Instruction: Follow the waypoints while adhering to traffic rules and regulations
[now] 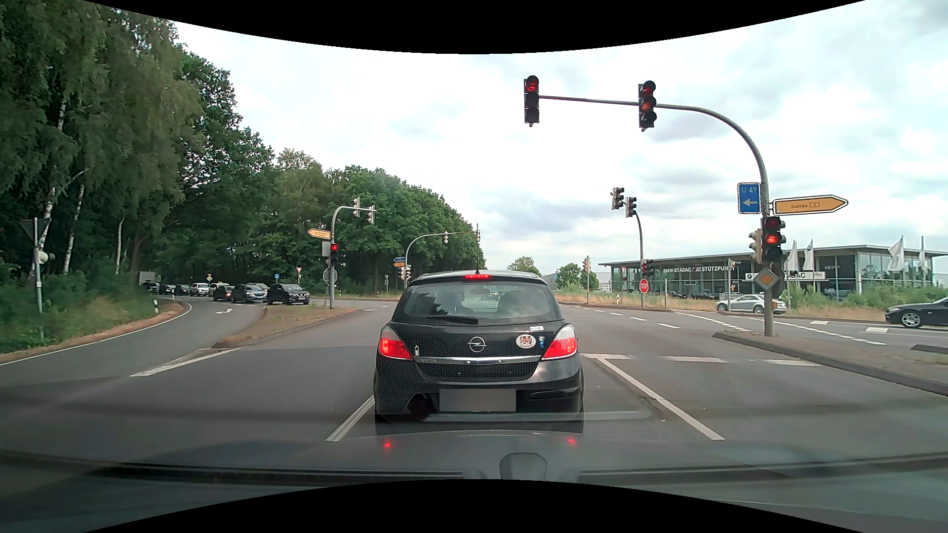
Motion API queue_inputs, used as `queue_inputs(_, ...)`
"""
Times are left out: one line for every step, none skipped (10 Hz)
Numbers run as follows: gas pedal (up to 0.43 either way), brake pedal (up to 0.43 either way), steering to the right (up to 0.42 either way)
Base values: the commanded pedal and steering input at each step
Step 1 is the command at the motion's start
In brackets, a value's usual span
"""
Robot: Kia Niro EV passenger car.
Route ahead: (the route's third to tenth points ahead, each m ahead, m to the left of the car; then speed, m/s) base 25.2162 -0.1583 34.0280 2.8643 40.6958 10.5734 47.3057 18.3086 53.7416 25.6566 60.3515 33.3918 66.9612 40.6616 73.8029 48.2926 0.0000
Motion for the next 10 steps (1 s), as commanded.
queue_inputs(0.000,0.226,-0.004)
queue_inputs(0.000,0.232,-0.004)
queue_inputs(0.000,0.232,-0.004)
queue_inputs(0.000,0.232,-0.004)
queue_inputs(0.000,0.232,-0.004)
queue_inputs(0.000,0.232,-0.004)
queue_inputs(0.000,0.226,-0.004)
queue_inputs(0.000,0.232,-0.004)
queue_inputs(0.000,0.232,-0.004)
queue_inputs(0.000,0.232,-0.004)
